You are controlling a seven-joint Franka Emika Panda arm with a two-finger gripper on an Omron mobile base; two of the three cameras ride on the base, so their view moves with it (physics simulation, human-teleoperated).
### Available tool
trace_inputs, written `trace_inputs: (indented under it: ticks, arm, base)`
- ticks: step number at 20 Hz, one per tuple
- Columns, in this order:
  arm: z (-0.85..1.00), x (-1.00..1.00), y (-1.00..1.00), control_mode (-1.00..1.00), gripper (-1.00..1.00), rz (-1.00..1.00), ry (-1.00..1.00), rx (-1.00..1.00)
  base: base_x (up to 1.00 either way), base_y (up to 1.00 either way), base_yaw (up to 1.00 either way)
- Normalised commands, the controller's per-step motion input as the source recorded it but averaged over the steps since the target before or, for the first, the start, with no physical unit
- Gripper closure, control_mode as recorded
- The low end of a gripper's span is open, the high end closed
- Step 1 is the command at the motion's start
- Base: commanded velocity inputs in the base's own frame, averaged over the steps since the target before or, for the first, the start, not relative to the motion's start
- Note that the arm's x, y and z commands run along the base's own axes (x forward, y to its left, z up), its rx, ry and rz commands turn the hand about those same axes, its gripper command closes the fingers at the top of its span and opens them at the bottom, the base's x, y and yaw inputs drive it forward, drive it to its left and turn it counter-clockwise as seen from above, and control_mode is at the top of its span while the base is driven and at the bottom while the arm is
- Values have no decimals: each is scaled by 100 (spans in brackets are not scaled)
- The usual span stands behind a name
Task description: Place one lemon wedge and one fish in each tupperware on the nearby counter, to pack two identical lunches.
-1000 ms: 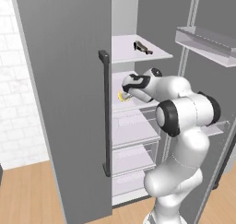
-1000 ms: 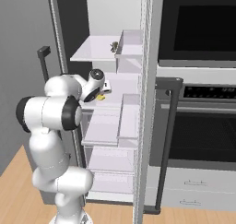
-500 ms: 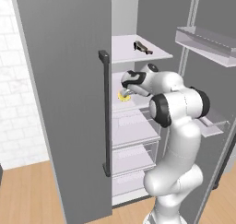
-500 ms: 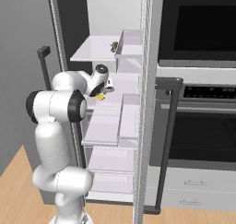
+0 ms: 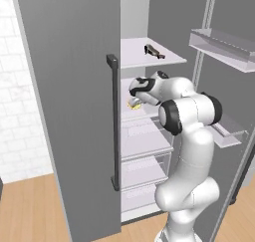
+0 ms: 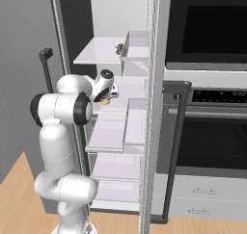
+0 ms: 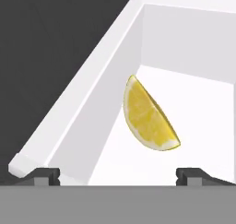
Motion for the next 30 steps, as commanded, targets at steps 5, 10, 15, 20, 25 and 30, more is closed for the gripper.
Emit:
trace_inputs:
  ticks: [5, 10, 15, 20, 25, 30]
  arm:
    - [-3, 22, 5, -100, -100, 2, -3, 0]
    - [0, 40, -2, -100, -100, 0, 0, 0]
    - [-6, 1, 0, -100, -100, 0, 0, 0]
    - [-81, 9, 6, -100, -100, 2, 0, 0]
    - [-19, 13, 3, -100, -100, 0, -1, 0]
    - [22, 2, 0, -100, -100, 0, 0, 0]
  base:
    - [0, 0, 0]
    - [0, 0, 0]
    - [0, 0, 0]
    - [0, 0, 0]
    - [0, 0, 0]
    - [0, 0, 0]
